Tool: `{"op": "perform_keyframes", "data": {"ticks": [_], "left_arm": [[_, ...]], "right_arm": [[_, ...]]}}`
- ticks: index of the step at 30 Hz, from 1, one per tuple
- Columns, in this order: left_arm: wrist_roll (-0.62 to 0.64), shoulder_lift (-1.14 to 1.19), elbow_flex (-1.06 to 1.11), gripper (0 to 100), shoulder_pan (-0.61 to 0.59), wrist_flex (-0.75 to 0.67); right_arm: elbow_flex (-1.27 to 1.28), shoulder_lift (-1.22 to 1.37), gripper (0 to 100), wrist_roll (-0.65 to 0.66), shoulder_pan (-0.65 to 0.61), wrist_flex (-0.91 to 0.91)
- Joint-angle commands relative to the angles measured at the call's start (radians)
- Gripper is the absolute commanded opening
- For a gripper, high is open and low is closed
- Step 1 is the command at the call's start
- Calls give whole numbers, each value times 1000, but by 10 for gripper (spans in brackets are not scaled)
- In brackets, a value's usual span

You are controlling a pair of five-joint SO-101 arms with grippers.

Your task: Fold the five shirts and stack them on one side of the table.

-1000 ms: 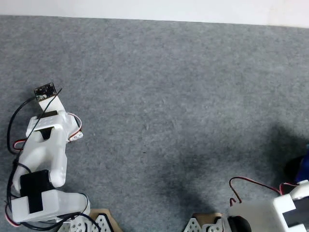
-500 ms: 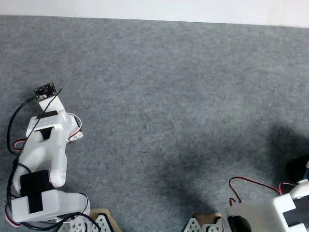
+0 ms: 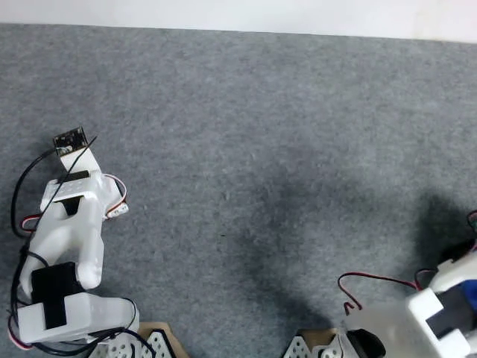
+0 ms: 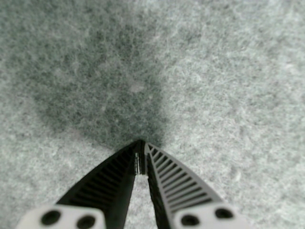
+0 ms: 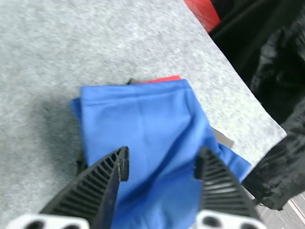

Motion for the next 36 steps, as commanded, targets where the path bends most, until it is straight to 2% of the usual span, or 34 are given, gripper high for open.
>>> {"op": "perform_keyframes", "data": {"ticks": [1, 3, 8, 14, 17, 22, 29, 33, 36], "left_arm": [[-11, -16, -4, 6, 30, -25], [-11, -19, -1, 6, 30, -25], [-12, -25, 1, 6, 30, -26], [-12, -39, 1, 6, 28, -25], [-12, -133, 47, 6, 24, -26], [-12, -456, 216, 6, 22, -49], [-14, -987, 509, 6, 2, -48], [-141, -1280, 664, 6, -42, -31], [-158, -1484, 766, 6, -47, 48]], "right_arm": [[38, -39, 57, -83, -59, 13], [88, -42, 3, -95, -85, 15], [191, -93, 7, -127, -163, 16], [484, -452, 7, -219, -331, 15], [677, -650, 7, -239, -429, 10], [1004, -911, 7, -245, -590, -53], [1549, -1176, 7, -241, -702, -262], [1859, -1325, 9, -239, -742, -417], [2045, -1434, 9, -244, -800, -519]]}}
